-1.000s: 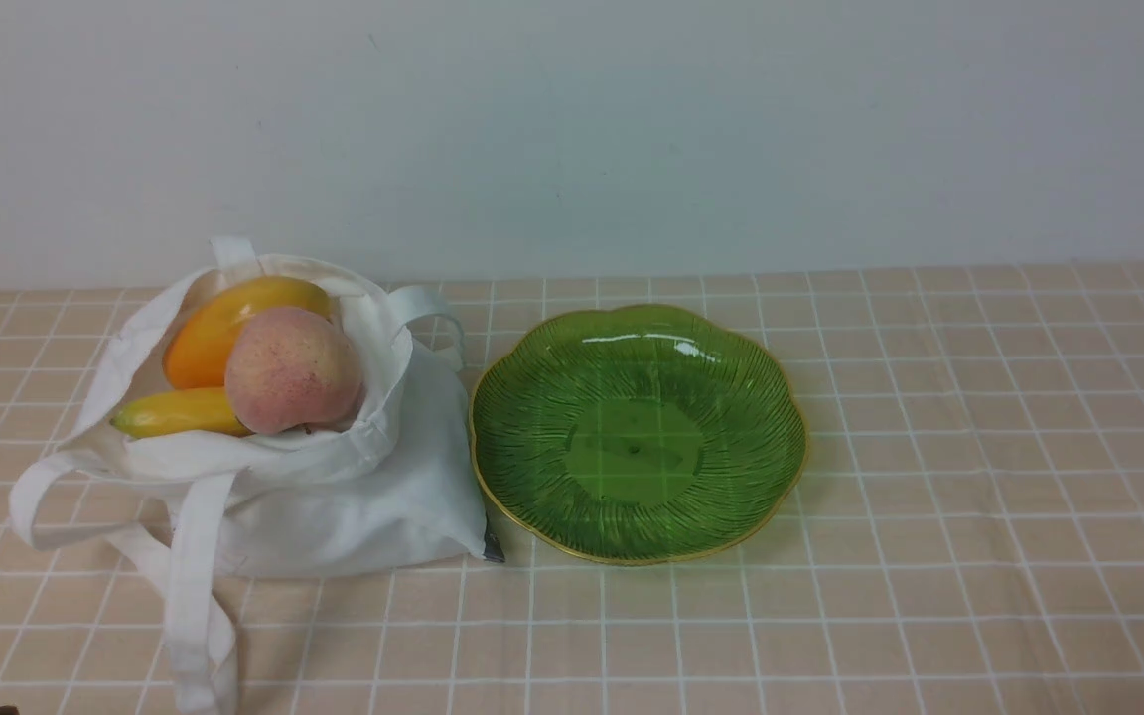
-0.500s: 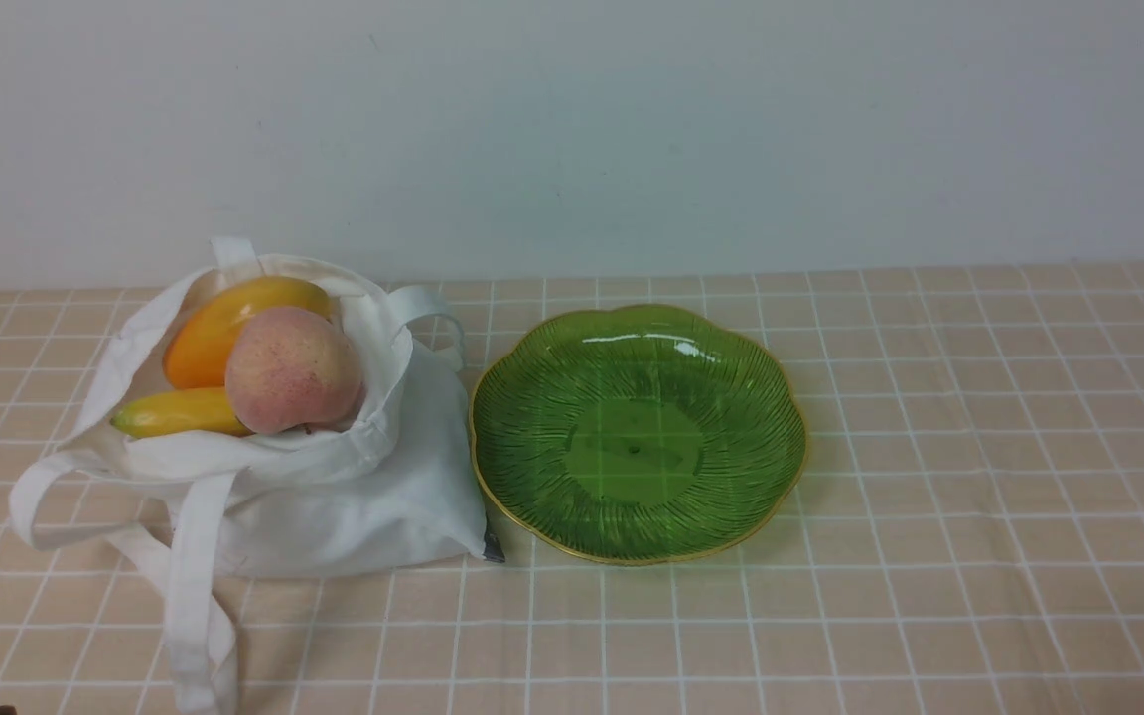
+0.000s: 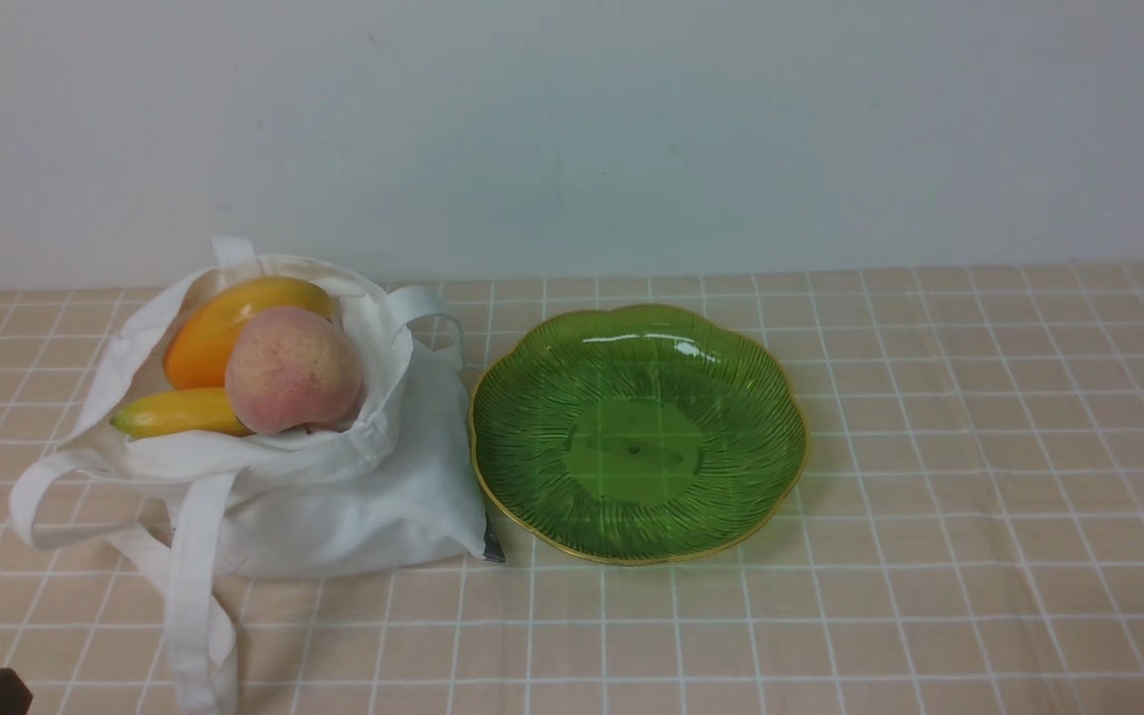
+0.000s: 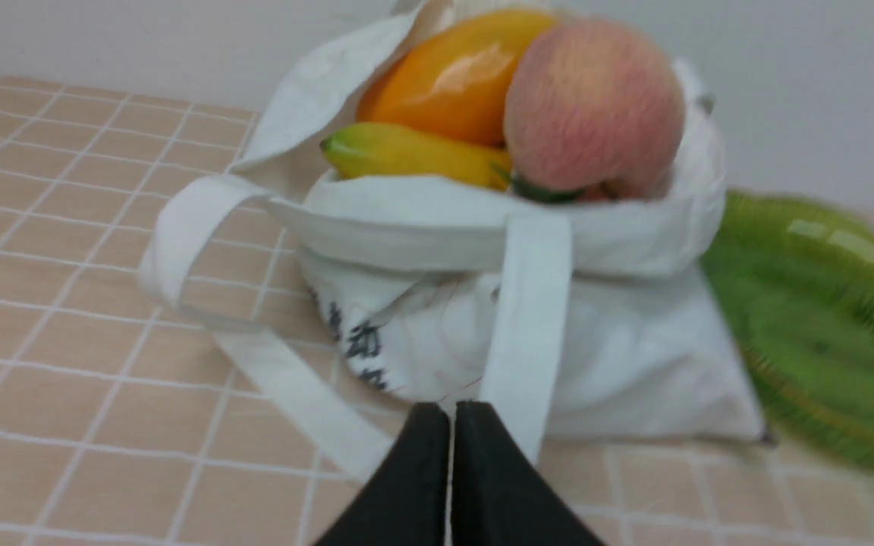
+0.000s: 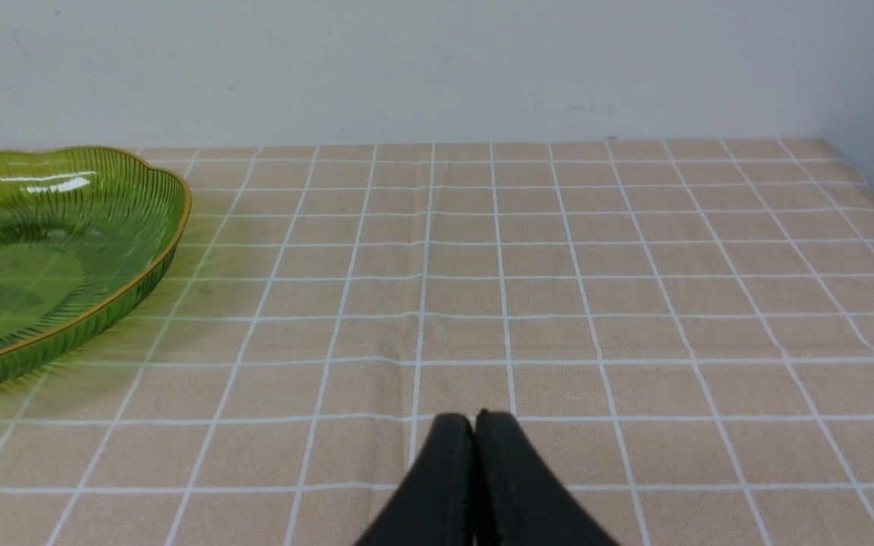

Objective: Take the fruit out of the bag on the brown coffee tablecloth and place them on the plate.
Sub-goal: 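Reach into the cloth bag and grasp the peach with the left gripper, then move the peach from the bag and place it on the plate with the left gripper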

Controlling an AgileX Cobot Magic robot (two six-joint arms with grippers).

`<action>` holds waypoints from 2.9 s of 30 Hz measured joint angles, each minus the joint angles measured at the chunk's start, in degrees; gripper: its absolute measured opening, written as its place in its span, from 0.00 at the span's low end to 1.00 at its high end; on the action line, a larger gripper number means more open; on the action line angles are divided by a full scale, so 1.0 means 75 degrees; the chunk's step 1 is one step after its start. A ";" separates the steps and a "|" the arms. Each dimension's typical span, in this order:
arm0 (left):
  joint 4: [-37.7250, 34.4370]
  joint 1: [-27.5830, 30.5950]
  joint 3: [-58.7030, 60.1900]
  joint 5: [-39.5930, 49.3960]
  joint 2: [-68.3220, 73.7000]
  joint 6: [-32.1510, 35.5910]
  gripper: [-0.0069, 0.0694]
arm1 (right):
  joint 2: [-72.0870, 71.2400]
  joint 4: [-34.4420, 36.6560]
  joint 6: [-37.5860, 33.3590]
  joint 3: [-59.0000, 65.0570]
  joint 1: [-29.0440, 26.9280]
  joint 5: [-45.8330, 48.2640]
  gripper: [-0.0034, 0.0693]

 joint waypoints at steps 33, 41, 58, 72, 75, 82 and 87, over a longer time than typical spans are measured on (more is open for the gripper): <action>-0.1088 0.0000 -0.6907 0.4813 0.6254 0.1372 0.09 | 0.0000 0.0000 0.0007 0.0000 0.0000 0.0000 0.03; -0.0888 0.0000 -0.8065 0.4850 0.8433 0.2027 0.33 | 0.0000 0.0000 0.0007 0.0000 0.0000 0.0000 0.03; -0.1249 -0.0085 -0.8919 0.3311 1.1590 0.3391 0.99 | 0.0000 0.0000 0.0007 0.0000 0.0000 0.0000 0.03; -0.1260 -0.0252 -0.9596 0.3198 1.2916 0.3371 0.87 | 0.0000 0.0000 0.0007 0.0000 0.0000 0.0000 0.03; -0.1186 -0.0252 -0.9596 0.3306 1.2787 0.3371 0.86 | 0.0000 0.0000 0.0007 0.0000 0.0000 0.0000 0.03; -0.1341 -0.0453 -0.9590 0.3349 1.1609 0.3838 0.86 | 0.0000 0.0000 0.0007 0.0000 0.0000 0.0000 0.03; -0.2044 -0.1529 -0.9590 0.3181 1.1070 0.4576 0.86 | 0.0000 0.0000 0.0007 0.0000 0.0000 0.0000 0.03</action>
